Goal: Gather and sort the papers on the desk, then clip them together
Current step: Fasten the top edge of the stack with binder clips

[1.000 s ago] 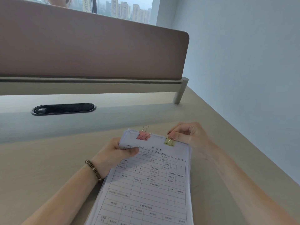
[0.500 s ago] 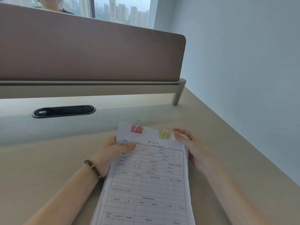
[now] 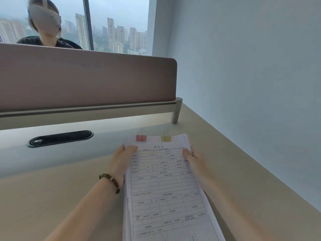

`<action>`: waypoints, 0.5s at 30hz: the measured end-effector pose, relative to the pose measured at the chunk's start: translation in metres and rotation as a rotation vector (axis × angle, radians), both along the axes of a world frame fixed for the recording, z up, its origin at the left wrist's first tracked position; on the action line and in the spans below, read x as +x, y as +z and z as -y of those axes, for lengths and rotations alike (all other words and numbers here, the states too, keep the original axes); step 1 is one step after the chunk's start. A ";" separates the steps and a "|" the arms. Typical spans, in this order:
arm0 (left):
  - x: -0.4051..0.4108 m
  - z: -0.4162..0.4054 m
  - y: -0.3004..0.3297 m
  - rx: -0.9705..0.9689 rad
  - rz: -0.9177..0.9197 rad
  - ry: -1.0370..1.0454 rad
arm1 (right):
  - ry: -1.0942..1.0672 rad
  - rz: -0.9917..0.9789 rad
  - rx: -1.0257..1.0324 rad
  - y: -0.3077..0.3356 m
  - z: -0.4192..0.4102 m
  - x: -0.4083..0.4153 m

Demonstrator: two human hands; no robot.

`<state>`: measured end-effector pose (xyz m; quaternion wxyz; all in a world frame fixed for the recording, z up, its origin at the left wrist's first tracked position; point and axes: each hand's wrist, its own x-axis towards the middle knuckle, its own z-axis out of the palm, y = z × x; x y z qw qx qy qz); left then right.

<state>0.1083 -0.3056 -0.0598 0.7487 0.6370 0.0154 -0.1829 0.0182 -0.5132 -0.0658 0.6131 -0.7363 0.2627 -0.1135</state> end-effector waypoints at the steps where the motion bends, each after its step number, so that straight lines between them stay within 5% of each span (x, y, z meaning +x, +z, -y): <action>1: 0.002 0.006 0.000 0.033 0.021 0.007 | -0.011 0.003 -0.018 0.001 0.007 0.005; 9: 0.045 0.051 -0.002 0.521 0.251 0.027 | 0.015 -0.101 -0.188 0.004 0.074 0.052; 15: 0.074 0.084 -0.003 0.633 0.314 0.006 | 0.029 -0.150 -0.559 0.005 0.118 0.092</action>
